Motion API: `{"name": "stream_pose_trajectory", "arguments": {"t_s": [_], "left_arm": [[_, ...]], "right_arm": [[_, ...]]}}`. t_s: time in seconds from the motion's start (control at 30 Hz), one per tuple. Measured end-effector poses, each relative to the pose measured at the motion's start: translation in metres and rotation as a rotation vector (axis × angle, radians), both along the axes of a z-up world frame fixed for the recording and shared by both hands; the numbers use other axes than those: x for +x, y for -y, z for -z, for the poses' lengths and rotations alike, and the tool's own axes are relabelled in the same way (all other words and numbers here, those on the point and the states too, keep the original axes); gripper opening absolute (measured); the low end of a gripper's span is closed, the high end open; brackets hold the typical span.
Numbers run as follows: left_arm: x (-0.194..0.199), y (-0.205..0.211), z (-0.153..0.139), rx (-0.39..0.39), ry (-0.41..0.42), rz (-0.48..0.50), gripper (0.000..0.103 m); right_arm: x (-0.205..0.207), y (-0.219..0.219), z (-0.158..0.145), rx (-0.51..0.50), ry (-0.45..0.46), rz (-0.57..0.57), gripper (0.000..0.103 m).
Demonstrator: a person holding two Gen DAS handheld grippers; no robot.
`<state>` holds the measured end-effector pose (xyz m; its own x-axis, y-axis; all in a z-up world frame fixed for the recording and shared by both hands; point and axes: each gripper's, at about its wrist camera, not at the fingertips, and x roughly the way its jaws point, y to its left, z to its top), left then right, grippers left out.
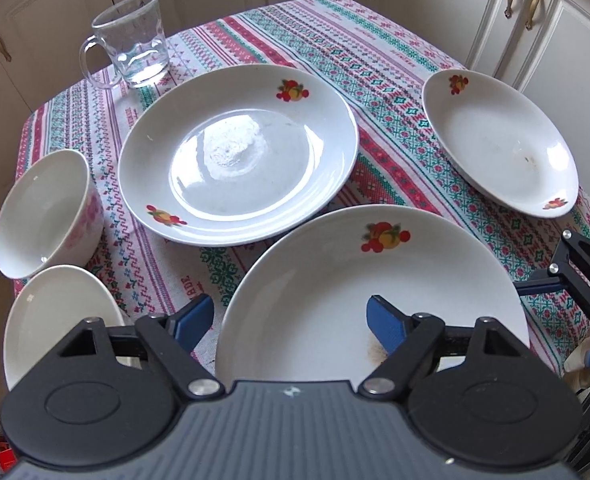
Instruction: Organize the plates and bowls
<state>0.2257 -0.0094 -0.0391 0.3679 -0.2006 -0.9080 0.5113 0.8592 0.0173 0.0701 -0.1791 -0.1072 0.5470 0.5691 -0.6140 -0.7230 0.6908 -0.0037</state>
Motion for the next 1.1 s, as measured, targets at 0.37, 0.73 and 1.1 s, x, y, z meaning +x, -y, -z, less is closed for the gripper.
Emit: {"name": "stream_pose_trajectory", "arguments": {"t_s": [0.37,0.73,1.1], "left_arm": [[0.006,0.002,0.006,0.009,-0.071,0.032,0.082],[0.009,0.004,0.007,0.023,-0.102,0.043,0.082],[0.009,0.01,0.009,0.022,-0.128,0.073,0.082]], "right_arm": [[0.007,-0.007,0.001,0.006,0.009,-0.002,0.103],[0.009,-0.013,0.0,0.005,0.023,0.005,0.103],[0.006,-0.008,0.0,0.006,0.023,0.008,0.103]]}}
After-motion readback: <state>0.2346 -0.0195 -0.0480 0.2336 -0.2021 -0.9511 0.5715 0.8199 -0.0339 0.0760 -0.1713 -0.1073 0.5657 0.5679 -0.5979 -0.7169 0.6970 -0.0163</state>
